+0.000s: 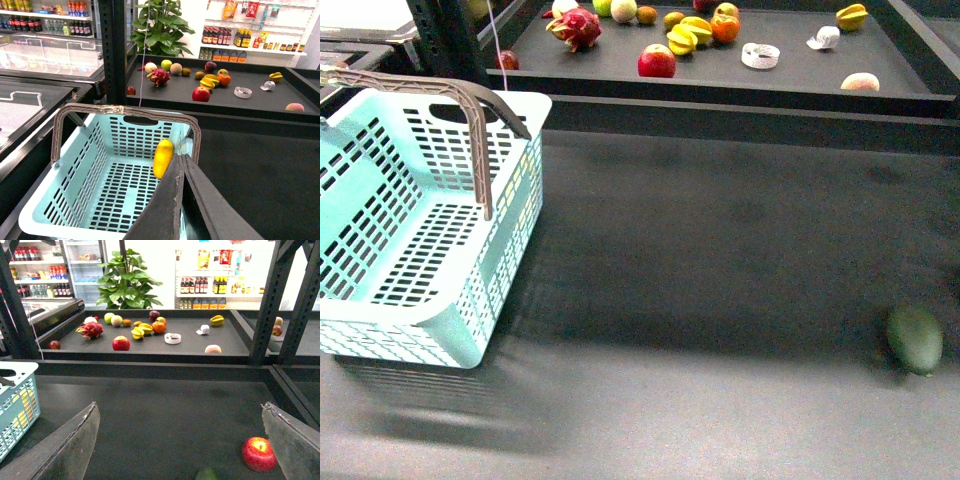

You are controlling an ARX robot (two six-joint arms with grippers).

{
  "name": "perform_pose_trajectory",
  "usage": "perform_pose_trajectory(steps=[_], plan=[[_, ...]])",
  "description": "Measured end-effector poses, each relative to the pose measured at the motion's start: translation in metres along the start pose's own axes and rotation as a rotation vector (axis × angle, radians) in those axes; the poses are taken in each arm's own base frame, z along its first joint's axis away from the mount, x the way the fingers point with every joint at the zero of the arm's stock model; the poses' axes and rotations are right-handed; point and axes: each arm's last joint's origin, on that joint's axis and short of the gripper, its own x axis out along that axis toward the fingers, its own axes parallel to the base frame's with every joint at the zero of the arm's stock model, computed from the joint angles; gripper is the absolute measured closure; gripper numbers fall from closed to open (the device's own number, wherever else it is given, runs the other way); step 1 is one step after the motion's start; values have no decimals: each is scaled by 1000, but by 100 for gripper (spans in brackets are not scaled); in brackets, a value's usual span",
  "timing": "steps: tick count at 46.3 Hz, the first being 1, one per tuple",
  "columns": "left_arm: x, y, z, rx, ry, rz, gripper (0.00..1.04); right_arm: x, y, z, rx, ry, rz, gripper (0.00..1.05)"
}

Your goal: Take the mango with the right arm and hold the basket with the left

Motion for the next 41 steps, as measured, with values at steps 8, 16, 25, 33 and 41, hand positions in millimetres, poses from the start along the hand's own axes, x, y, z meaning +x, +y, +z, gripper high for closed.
perform_pose_trajectory(steps=[8, 16, 25, 33, 41], plan=[[-5, 0, 0, 0, 0, 0, 101, 0, 0, 0, 0, 0, 0, 8], [-8, 0, 0, 0, 1, 0, 101, 0, 0, 0, 0, 0, 0, 8], [-20, 0, -3, 0, 8, -1, 101, 0, 0, 0, 0, 0, 0, 8], [-20, 0, -3, 0, 8, -1, 101, 0, 0, 0, 0, 0, 0, 8], [-20, 0, -3, 0, 7, -1, 101, 0, 0, 0, 0, 0, 0, 8]])
